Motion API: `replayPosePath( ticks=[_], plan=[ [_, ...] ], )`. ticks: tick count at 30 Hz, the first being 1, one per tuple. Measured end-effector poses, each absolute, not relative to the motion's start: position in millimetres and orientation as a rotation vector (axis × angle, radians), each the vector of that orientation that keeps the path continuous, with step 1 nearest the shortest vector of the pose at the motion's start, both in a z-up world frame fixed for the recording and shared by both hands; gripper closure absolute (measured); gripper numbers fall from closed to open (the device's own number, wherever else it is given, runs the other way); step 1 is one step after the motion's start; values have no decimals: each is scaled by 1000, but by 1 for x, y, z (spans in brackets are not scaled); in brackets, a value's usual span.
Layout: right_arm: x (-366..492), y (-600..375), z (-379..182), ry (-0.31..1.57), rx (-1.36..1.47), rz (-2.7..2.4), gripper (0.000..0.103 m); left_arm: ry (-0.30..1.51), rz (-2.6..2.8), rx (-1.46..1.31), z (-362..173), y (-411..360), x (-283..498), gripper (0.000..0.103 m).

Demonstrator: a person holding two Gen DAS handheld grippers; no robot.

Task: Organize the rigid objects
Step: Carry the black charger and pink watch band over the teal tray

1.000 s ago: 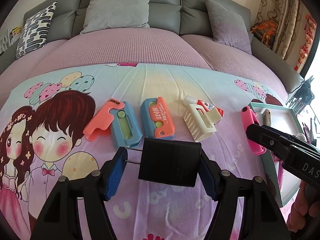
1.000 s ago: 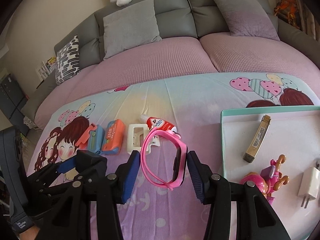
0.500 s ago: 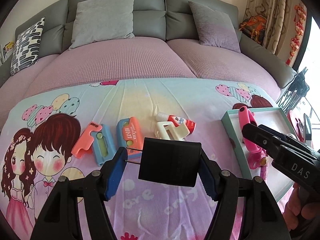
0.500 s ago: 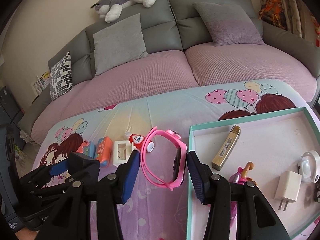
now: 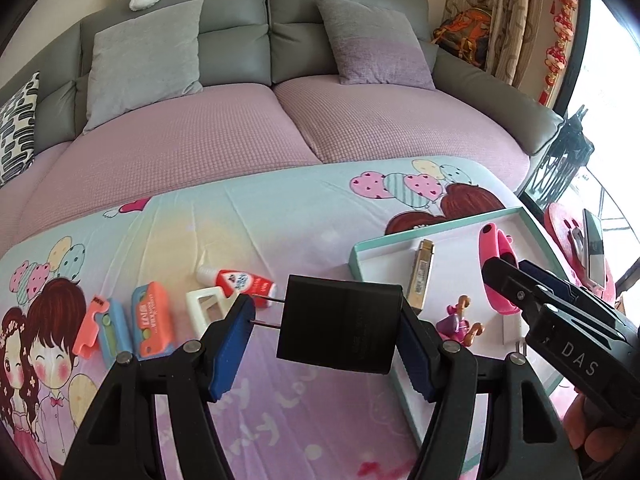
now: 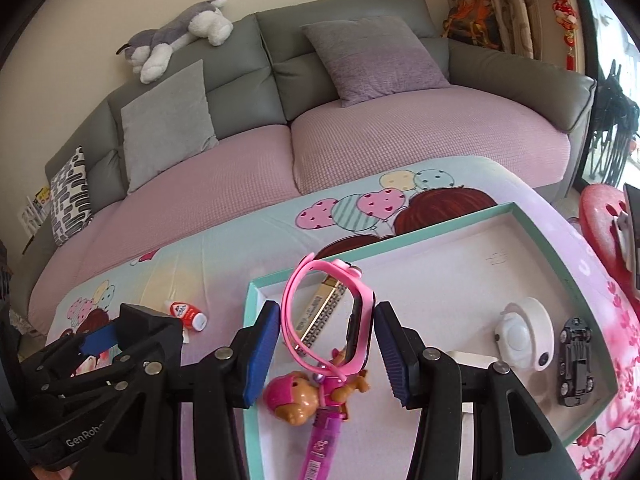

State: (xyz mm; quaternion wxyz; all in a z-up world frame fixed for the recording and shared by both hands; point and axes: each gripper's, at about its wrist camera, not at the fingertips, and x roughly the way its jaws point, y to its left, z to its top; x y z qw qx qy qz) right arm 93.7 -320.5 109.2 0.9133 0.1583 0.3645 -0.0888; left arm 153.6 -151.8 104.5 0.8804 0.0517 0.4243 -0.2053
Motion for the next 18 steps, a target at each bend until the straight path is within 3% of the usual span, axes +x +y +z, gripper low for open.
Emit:
replayPosePath(
  ticks=[18],
  plan=[
    [73, -384, 109, 743, 335, -401, 51, 909, -561, 212, 85, -256, 154, 33]
  ],
)
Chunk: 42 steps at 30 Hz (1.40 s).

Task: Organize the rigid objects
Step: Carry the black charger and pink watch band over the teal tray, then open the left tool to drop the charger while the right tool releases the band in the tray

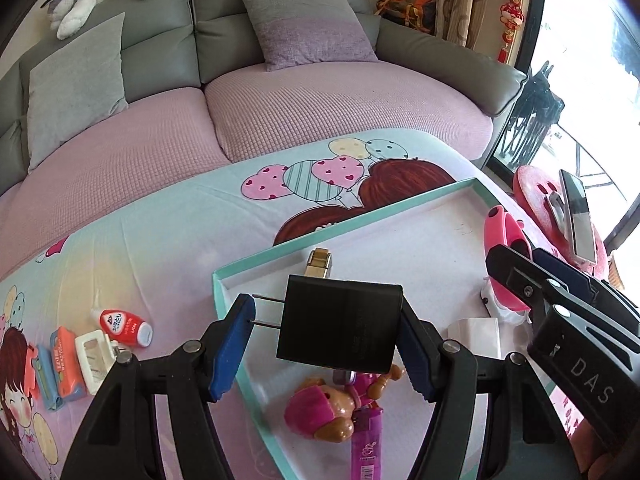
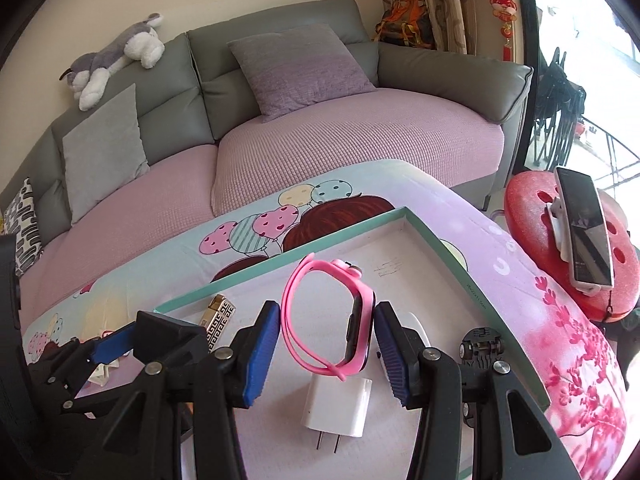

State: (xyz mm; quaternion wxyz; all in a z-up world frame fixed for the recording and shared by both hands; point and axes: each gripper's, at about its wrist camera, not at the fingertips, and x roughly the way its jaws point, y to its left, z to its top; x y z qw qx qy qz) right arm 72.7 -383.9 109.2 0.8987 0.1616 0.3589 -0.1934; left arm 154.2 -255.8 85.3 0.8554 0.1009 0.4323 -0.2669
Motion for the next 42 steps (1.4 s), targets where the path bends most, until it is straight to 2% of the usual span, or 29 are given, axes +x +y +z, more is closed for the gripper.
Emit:
replayPosePath(
  ticks=[17, 42],
  plan=[
    [73, -397, 99, 774, 336, -432, 51, 943, -583, 215, 69, -282, 153, 33],
    [76, -391, 100, 789, 310, -438, 48, 965, -512, 154, 75, -245, 151, 32]
  ],
)
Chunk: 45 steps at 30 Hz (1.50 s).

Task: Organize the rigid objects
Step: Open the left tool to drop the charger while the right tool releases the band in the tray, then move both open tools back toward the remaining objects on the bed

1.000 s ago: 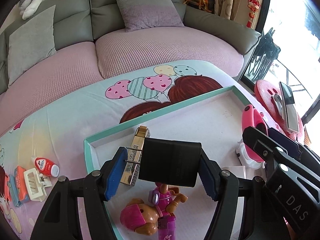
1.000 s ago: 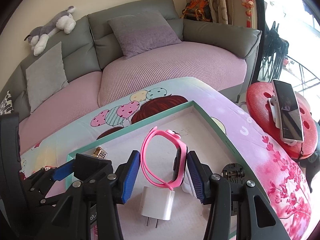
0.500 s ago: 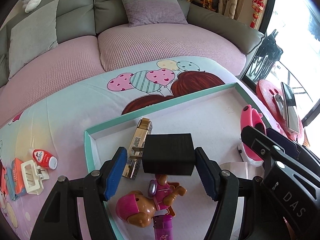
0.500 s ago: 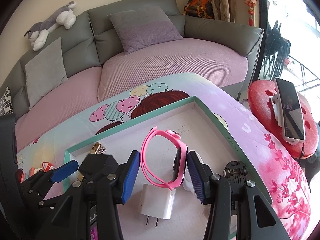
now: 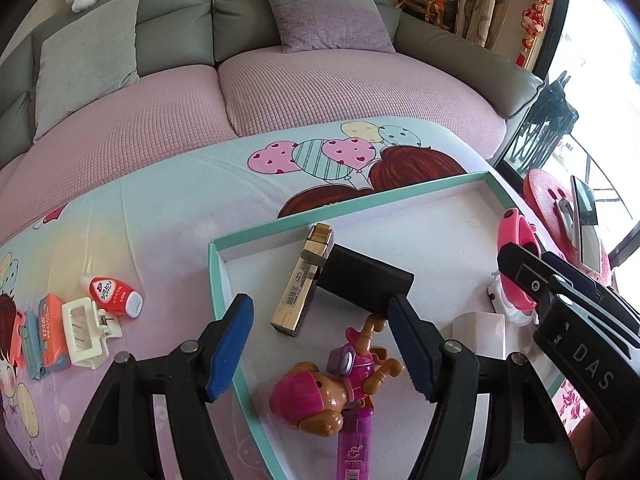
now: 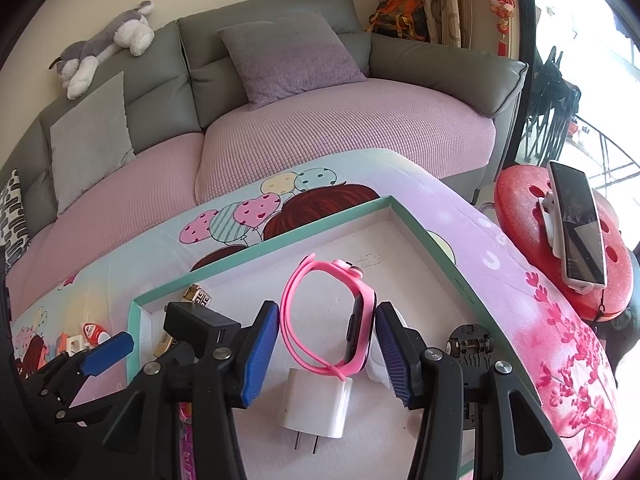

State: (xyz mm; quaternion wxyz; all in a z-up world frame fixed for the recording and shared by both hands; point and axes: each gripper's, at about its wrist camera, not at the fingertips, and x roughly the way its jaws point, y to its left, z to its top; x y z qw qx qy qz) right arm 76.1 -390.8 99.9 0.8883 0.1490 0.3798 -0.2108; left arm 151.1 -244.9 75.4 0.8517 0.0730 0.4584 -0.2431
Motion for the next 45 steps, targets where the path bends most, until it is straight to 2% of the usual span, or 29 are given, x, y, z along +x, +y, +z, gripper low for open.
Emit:
replayPosePath(
  ticks=[3, 8, 12, 13, 14, 15, 20, 22, 24, 45],
  plan=[
    [76, -391, 102, 779, 306, -446, 43, 960, -491, 145, 78, -237, 151, 32],
    [77, -389, 103, 782, 294, -443, 40, 961, -435, 114, 77, -219, 154, 32],
    [80, -385, 102, 786, 272, -440, 31, 952, -375, 89, 76, -199, 157, 32],
    [80, -385, 102, 785, 271, -437, 28, 950, -354, 81, 76, -194, 158, 30],
    [81, -384, 102, 784, 270, -431, 26, 946, -332, 73, 76, -188, 159, 16],
    [81, -382, 102, 784, 267, -423, 23, 938, -311, 63, 76, -182, 160, 7],
    [85, -373, 101, 787, 240, -397, 16, 908, -236, 19, 76, -157, 163, 7],
    [87, -369, 101, 789, 228, -388, 6, 897, -208, 12, 75, -148, 163, 6],
    [89, -366, 100, 791, 218, -376, 0, 892, -187, -4, 73, -139, 163, 6],
    [110, -289, 104, 779, 144, -205, 0, 907, 15, -113, 69, -24, 154, 5]
  ],
)
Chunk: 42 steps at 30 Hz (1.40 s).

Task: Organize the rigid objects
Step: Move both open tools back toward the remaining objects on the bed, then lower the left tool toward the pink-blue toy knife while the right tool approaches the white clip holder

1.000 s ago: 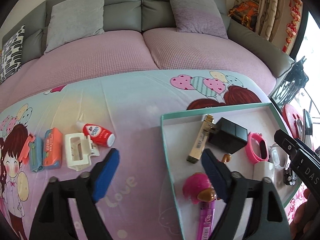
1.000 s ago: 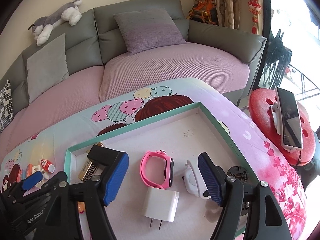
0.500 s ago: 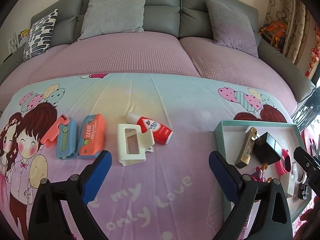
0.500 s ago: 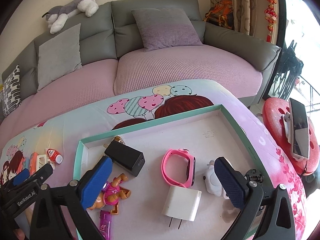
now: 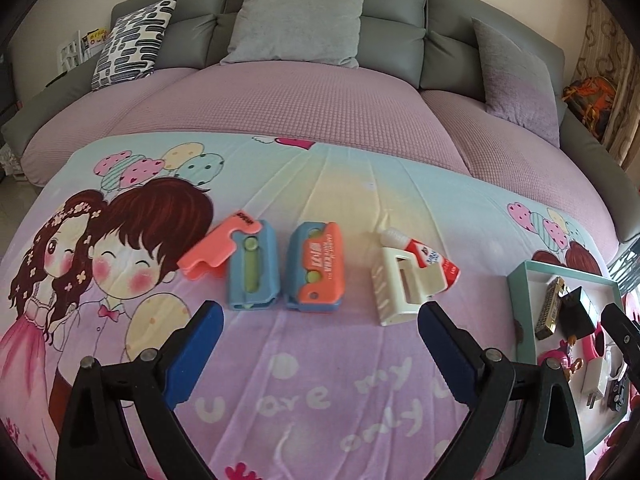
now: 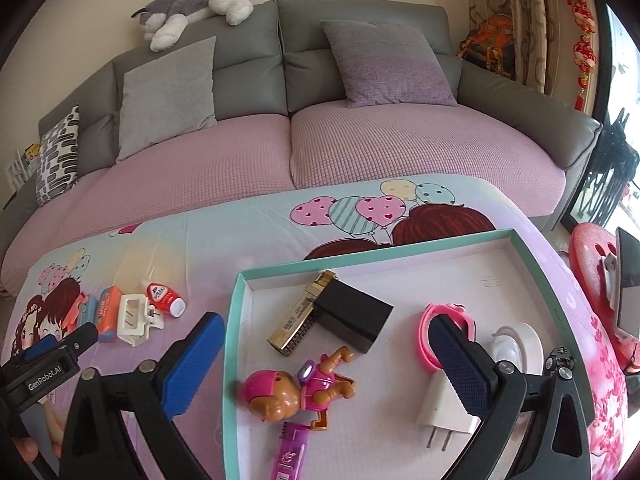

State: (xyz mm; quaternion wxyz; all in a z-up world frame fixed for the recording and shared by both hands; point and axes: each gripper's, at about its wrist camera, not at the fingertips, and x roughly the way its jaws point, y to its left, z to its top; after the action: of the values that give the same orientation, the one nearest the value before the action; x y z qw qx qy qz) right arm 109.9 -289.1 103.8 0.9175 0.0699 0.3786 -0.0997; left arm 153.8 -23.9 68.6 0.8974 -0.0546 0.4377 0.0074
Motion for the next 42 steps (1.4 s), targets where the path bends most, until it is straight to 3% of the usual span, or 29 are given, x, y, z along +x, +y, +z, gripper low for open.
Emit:
replayPosePath(
  ticks=[20, 30, 42],
  plan=[
    [127, -190, 90, 777, 131, 57, 0, 912, 131, -159, 74, 80, 144, 5],
    [140, -166, 68, 839, 135, 122, 1, 954, 0, -116, 60, 69, 176, 5],
    [177, -149, 39, 926, 121, 145, 13, 1021, -102, -87, 32, 44, 218, 5]
  ],
)
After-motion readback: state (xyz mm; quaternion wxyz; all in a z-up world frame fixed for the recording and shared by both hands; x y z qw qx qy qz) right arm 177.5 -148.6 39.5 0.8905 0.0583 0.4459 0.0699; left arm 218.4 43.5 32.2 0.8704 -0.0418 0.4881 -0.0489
